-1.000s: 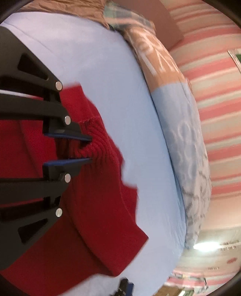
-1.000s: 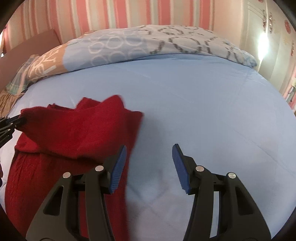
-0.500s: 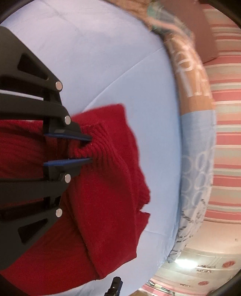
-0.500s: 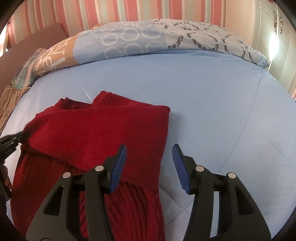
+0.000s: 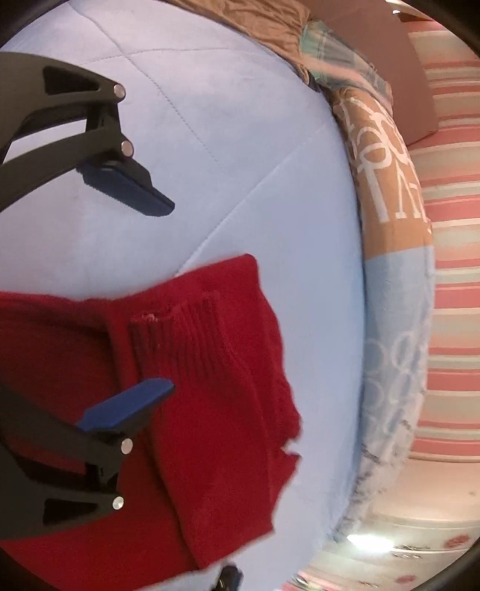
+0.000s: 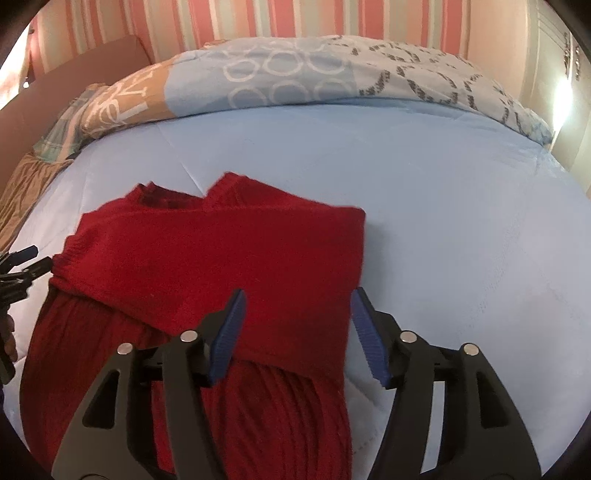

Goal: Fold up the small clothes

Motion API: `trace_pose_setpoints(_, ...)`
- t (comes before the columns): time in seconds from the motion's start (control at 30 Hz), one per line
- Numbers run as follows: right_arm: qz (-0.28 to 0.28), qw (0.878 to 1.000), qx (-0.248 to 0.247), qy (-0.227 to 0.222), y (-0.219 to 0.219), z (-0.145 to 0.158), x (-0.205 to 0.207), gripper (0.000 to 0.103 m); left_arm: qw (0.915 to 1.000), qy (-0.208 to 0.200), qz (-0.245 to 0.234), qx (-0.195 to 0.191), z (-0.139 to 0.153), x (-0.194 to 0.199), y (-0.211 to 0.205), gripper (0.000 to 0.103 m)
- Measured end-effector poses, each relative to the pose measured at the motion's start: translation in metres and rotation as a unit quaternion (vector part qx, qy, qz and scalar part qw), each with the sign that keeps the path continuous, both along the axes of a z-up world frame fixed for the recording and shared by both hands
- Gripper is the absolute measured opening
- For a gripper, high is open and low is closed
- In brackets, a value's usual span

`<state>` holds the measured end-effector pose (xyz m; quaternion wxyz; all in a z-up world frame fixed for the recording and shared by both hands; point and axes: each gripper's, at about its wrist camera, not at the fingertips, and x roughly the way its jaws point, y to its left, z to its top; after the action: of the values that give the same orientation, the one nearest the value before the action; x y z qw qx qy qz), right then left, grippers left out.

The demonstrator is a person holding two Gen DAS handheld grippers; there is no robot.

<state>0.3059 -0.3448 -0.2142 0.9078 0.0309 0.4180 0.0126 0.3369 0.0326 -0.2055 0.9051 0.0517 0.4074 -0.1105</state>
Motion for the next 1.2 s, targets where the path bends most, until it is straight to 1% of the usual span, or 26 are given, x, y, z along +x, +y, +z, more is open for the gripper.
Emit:
trace_pose_setpoints(0.03,0.004,1.000,-0.002,0.001,0.002,0.001,0.004,0.062,0.9998,0.001,-0.003,-0.019,0.004,0.001,0.001,0.094)
trace_pose_setpoints(0.07,0.010,1.000,-0.005,0.005,0.005,0.000,0.009,0.062,0.9992,0.007,-0.011,-0.039,0.007,0.005,0.001,0.095)
trace_pose_setpoints(0.1,0.013,1.000,-0.009,0.008,0.008,-0.001,0.013,0.062,0.9985,0.014,-0.018,-0.050,0.008,0.011,-0.002,0.095)
trace_pose_setpoints(0.13,0.020,1.000,-0.015,0.017,0.011,-0.004,0.019,0.062,0.9984,0.020,-0.019,-0.049,0.006,0.018,-0.006,0.095)
trace_pose_setpoints(0.2,0.025,0.999,-0.024,0.030,0.017,-0.010,0.028,0.062,0.9990,0.034,-0.012,-0.026,-0.002,0.032,-0.017,0.094)
trace_pose_setpoints(0.23,0.028,0.999,-0.026,0.038,0.019,-0.014,0.033,0.062,0.9989,0.046,-0.007,-0.010,-0.011,0.042,-0.022,0.094)
trace_pose_setpoints(0.3,0.035,0.998,-0.030,0.048,0.023,-0.019,0.039,0.062,0.9980,0.062,0.001,0.006,-0.025,0.051,-0.028,0.093)
trace_pose_setpoints(0.33,0.036,0.997,-0.041,0.055,0.024,-0.024,0.042,0.062,0.9977,0.064,0.006,0.020,-0.031,0.053,-0.028,0.090)
trace_pose_setpoints(0.37,0.035,0.997,-0.047,0.059,0.025,-0.027,0.044,0.061,0.9971,0.067,0.010,0.035,-0.037,0.054,-0.027,0.090)
trace_pose_setpoints(0.4,0.033,0.996,-0.049,0.062,0.024,-0.030,0.044,0.061,0.9970,0.067,0.013,0.036,-0.043,0.054,-0.023,0.090)
trace_pose_setpoints(0.5,0.024,0.997,-0.038,0.067,0.017,-0.038,0.045,0.062,0.9974,0.067,0.023,0.007,-0.049,0.051,-0.009,0.092)
trace_pose_setpoints(0.53,0.022,0.997,-0.034,0.066,0.016,-0.039,0.045,0.063,0.9974,0.066,0.028,0.002,-0.050,0.050,-0.005,0.095)
trace_pose_setpoints(0.57,0.021,0.997,-0.029,0.064,0.014,-0.041,0.046,0.063,0.9974,0.064,0.032,0.004,-0.051,0.049,-0.003,0.096)
trace_pose_setpoints(0.63,0.017,0.998,-0.018,0.061,0.010,-0.042,0.045,0.064,0.9978,0.055,0.030,0.020,-0.048,0.046,-0.007,0.096)
trace_pose_setpoints(0.7,0.013,0.998,-0.008,0.056,0.009,-0.037,0.043,0.064,0.9977,0.033,0.030,0.050,-0.038,0.036,-0.017,0.095)
trace_pose_setpoints(0.73,0.018,0.999,-0.003,0.046,0.010,-0.031,0.038,0.064,0.9980,0.024,0.028,0.052,-0.032,0.031,-0.021,0.094)
trace_pose_setpoints(0.8,0.034,0.999,-0.004,0.022,0.015,-0.020,0.025,0.065,0.9994,-0.005,0.012,0.033,-0.015,0.013,-0.027,0.094)
trace_pose_setpoints(0.83,0.035,0.999,-0.017,0.008,0.019,-0.014,0.016,0.068,0.9994,-0.019,0.009,0.028,-0.008,0.005,-0.030,0.094)
trace_pose_setpoints(0.9,0.036,0.999,-0.023,0.003,0.024,-0.012,0.007,0.070,0.9994,-0.030,-0.004,0.018,0.000,-0.005,-0.039,0.094)
trace_pose_setpoints(1.0,0.038,0.999,-0.034,0.008,0.030,-0.017,-0.003,0.070,0.9993,-0.022,-0.028,0.010,-0.003,-0.010,-0.055,0.095)
trace_pose_setpoints(1.07,0.040,0.999,-0.030,0.019,0.031,-0.024,-0.007,0.070,0.9991,-0.008,-0.040,0.016,-0.012,-0.008,-0.065,0.095)
trace_pose_setpoints(1.13,0.038,0.998,-0.022,0.037,0.028,-0.035,-0.006,0.070,0.9988,0.005,-0.038,0.031,-0.024,-0.003,-0.070,0.095)
trace_pose_setpoints(1.2,0.033,0.998,-0.010,0.050,0.022,-0.044,-0.005,0.070,0.9987,0.018,-0.033,0.034,-0.035,0.003,-0.067,0.095)
